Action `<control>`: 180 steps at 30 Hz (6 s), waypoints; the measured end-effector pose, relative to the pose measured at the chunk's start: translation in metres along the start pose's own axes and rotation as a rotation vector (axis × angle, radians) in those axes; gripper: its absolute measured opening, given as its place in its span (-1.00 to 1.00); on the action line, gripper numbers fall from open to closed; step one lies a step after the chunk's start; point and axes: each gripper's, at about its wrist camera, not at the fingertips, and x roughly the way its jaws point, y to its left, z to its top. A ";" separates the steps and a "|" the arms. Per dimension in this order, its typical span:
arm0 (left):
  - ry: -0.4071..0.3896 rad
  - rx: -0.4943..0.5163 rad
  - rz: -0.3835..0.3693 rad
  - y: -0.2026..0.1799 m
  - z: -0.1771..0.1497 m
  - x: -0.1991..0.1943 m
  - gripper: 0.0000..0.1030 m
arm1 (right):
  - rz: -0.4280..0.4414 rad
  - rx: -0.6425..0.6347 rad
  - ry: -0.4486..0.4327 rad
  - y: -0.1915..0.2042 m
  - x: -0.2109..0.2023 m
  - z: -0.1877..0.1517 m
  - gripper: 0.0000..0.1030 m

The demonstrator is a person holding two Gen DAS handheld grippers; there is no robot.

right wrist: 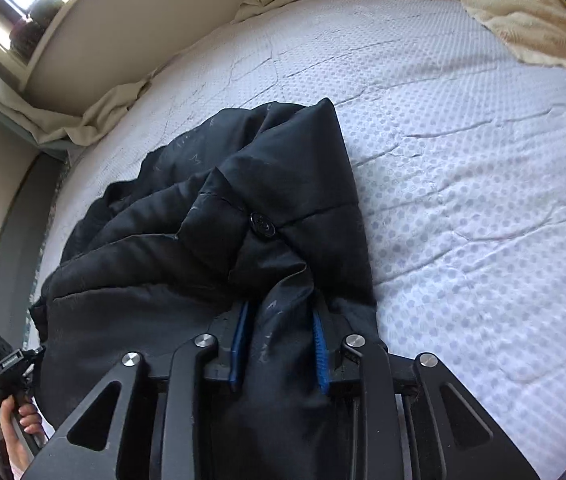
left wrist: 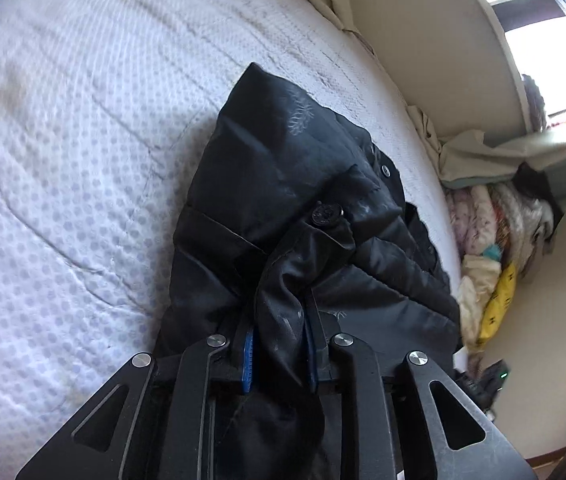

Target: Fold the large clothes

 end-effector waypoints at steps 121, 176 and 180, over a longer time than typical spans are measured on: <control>0.087 -0.124 -0.362 0.035 -0.007 0.026 -0.20 | -0.027 -0.418 -0.107 0.149 -0.036 -0.039 -0.36; 0.083 0.403 -0.273 -0.271 -0.107 0.067 -0.25 | 0.235 0.025 0.165 0.051 -0.002 0.001 -0.38; 0.103 0.437 -0.237 -0.276 -0.121 0.084 -0.23 | 0.268 0.176 0.083 0.004 -0.058 0.008 0.03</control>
